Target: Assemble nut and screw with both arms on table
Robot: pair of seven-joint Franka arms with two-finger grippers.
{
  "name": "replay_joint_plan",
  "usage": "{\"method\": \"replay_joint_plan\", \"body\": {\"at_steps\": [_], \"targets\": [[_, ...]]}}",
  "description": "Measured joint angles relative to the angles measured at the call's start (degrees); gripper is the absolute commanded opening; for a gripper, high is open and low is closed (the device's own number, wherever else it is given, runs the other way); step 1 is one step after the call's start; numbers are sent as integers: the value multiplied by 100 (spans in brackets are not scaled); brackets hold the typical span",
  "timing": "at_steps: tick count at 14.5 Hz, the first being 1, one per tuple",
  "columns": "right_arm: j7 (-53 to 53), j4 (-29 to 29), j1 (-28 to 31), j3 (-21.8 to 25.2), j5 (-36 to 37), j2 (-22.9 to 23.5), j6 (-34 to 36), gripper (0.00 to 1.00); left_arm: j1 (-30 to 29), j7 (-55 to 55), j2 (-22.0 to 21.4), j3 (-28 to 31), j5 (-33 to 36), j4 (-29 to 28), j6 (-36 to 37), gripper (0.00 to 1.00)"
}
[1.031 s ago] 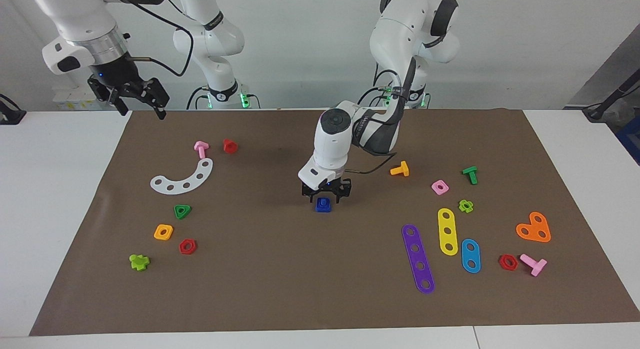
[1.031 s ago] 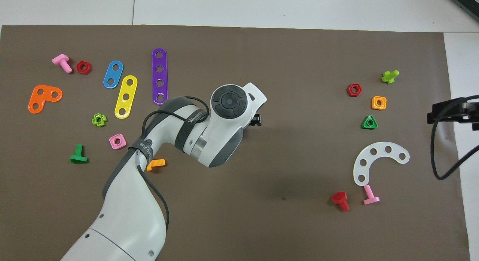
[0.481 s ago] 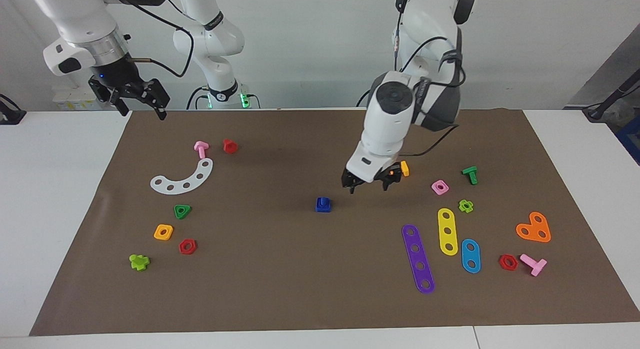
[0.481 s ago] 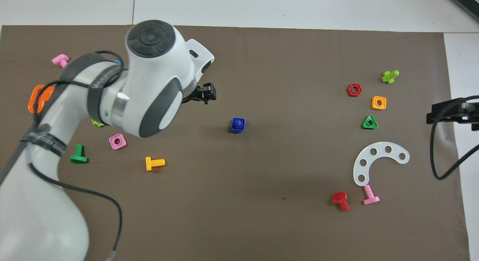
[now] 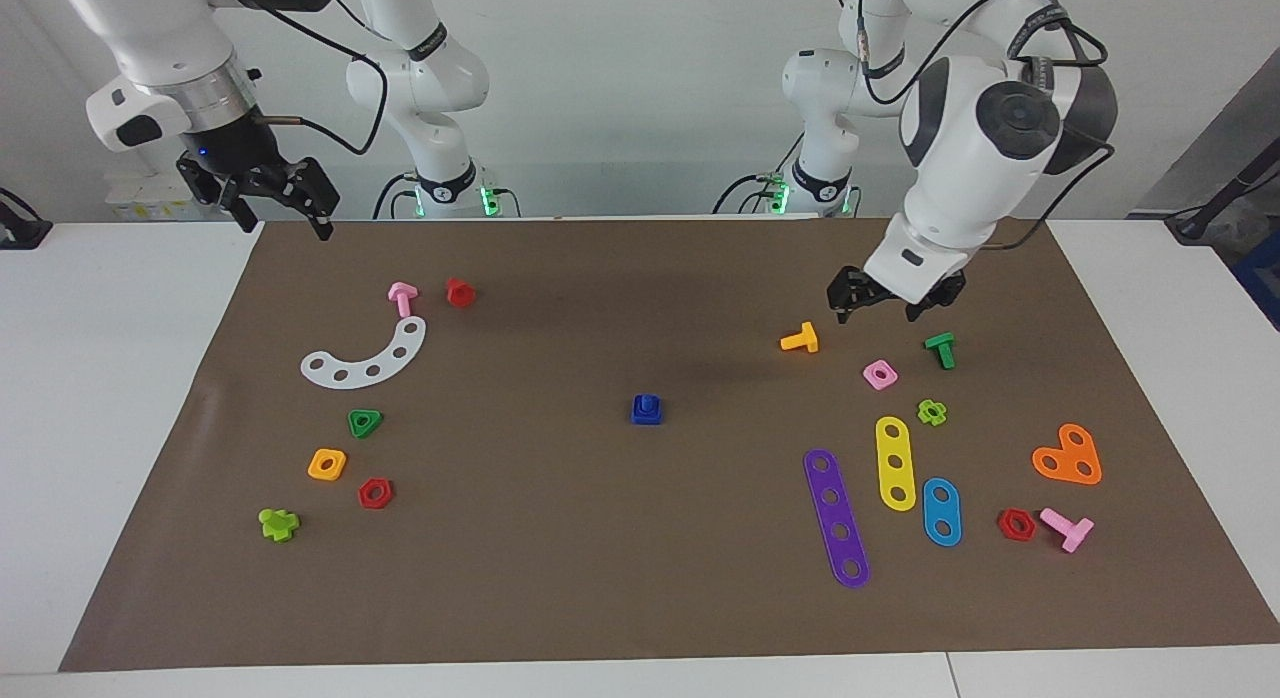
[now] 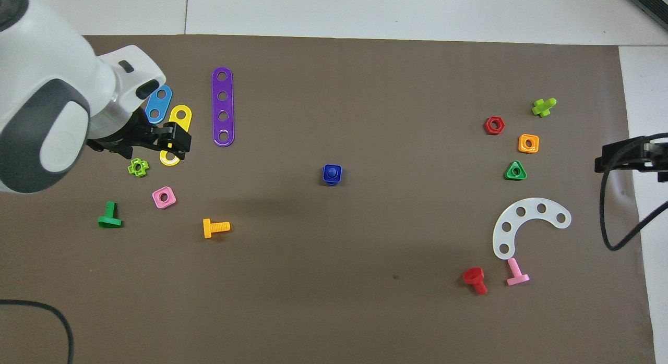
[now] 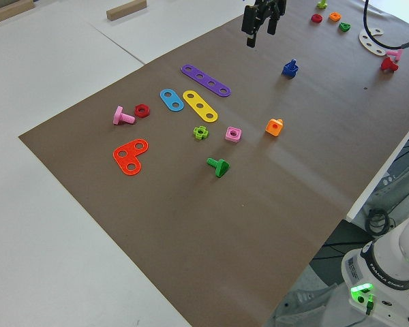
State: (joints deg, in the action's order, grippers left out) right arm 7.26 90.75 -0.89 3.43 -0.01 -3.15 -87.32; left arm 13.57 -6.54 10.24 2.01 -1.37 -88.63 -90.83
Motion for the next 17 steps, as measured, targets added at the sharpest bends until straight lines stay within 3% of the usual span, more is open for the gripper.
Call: {"method": "replay_joint_plan", "body": {"at_steps": [4, 8, 17], "targets": [[0, 0, 0, 0, 0, 0, -20, 100, -755, 653, -643, 9, 0, -526, -30, 100], [0, 0, 0, 0, 0, 0, -21, 100, -828, 662, -1083, -25, -1, -587, -30, 100], [0, 1, 0, -1, 0, 0, -21, 100, -826, 659, -1283, -73, 264, -464, 68, 100]]}}
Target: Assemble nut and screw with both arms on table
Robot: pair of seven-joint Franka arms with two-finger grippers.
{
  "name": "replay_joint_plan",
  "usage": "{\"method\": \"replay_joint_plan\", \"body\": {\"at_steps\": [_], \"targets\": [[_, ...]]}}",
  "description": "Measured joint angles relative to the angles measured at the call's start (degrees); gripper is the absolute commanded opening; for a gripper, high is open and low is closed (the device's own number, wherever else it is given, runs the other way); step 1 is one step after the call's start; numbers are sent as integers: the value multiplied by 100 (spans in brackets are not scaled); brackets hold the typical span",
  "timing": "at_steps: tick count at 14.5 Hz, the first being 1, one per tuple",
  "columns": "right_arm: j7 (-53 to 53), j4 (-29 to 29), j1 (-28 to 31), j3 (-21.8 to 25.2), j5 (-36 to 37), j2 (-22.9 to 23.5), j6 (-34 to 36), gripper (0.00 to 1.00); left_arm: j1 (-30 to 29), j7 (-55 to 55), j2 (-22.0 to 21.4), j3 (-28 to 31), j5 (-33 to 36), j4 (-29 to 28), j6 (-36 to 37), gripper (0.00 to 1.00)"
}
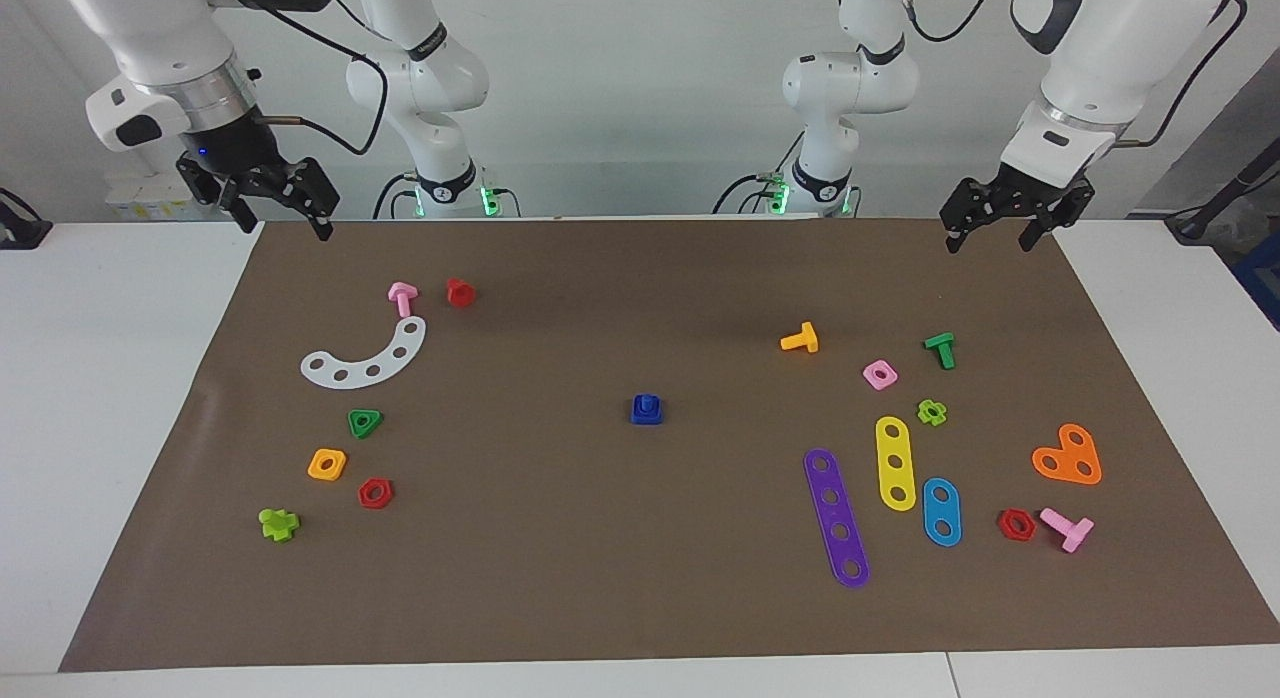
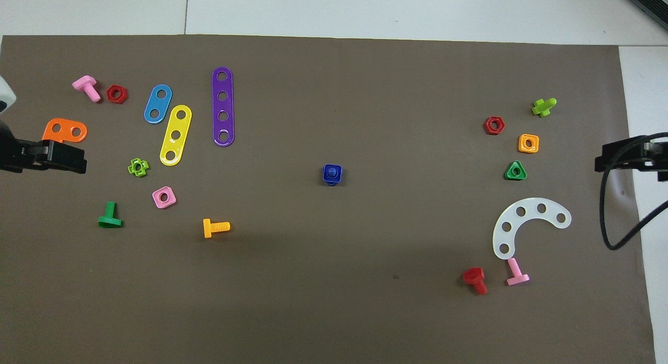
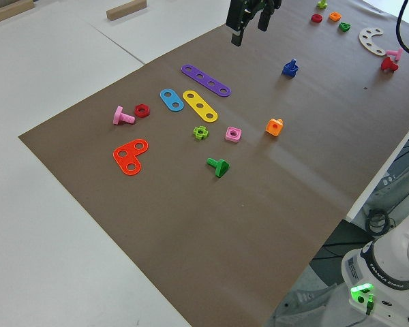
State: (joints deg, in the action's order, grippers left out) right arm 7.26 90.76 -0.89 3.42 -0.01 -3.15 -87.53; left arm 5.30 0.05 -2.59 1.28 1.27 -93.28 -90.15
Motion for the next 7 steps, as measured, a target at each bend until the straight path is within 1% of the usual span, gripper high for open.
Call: {"method": "replay_joint_plan", "body": {"at_steps": [7], "targets": [[0, 0, 0, 0, 0, 0, 0, 100, 0, 0, -7, 29, -90, 18, -32, 100]]}}
